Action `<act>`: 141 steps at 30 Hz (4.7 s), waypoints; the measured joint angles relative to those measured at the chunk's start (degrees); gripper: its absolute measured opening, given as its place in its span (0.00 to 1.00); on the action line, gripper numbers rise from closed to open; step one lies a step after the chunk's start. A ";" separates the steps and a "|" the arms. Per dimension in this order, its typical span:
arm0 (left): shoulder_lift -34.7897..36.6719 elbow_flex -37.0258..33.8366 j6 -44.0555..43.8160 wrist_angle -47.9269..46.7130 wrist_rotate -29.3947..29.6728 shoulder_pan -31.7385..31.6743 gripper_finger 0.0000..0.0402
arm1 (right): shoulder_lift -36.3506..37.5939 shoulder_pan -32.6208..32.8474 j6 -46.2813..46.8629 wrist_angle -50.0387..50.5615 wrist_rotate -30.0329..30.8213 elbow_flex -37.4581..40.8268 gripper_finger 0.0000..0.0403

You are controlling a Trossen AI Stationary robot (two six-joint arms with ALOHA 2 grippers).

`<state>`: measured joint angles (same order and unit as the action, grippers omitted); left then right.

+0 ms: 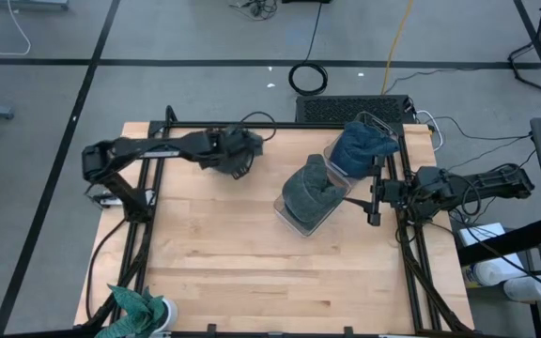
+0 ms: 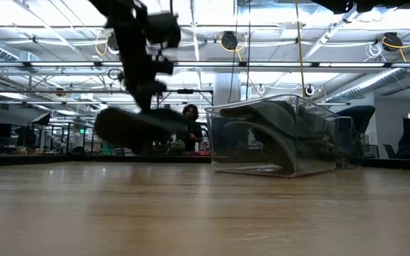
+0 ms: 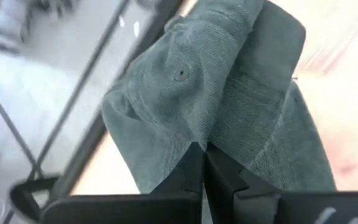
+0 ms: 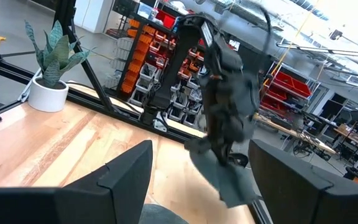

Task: Pick & Place hat
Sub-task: Put the gray cap into the bottom transparent bin

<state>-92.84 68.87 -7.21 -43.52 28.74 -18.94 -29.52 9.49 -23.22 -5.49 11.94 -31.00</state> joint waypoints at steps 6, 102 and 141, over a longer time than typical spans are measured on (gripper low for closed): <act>5.12 3.39 1.20 0.53 6.86 8.79 0.01 | -1.86 -0.01 1.55 -1.20 0.25 0.00 0.63; -2.27 12.71 56.22 20.95 30.60 37.20 0.01 | -45.66 -20.23 56.76 -62.47 -31.47 0.00 0.60; 2.82 12.73 18.36 8.86 19.14 35.64 0.05 | -37.26 -27.08 24.67 29.94 -45.87 -39.73 0.02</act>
<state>-90.02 81.60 11.15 -34.66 47.88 16.70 -66.78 -17.59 1.44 24.45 -33.93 -70.74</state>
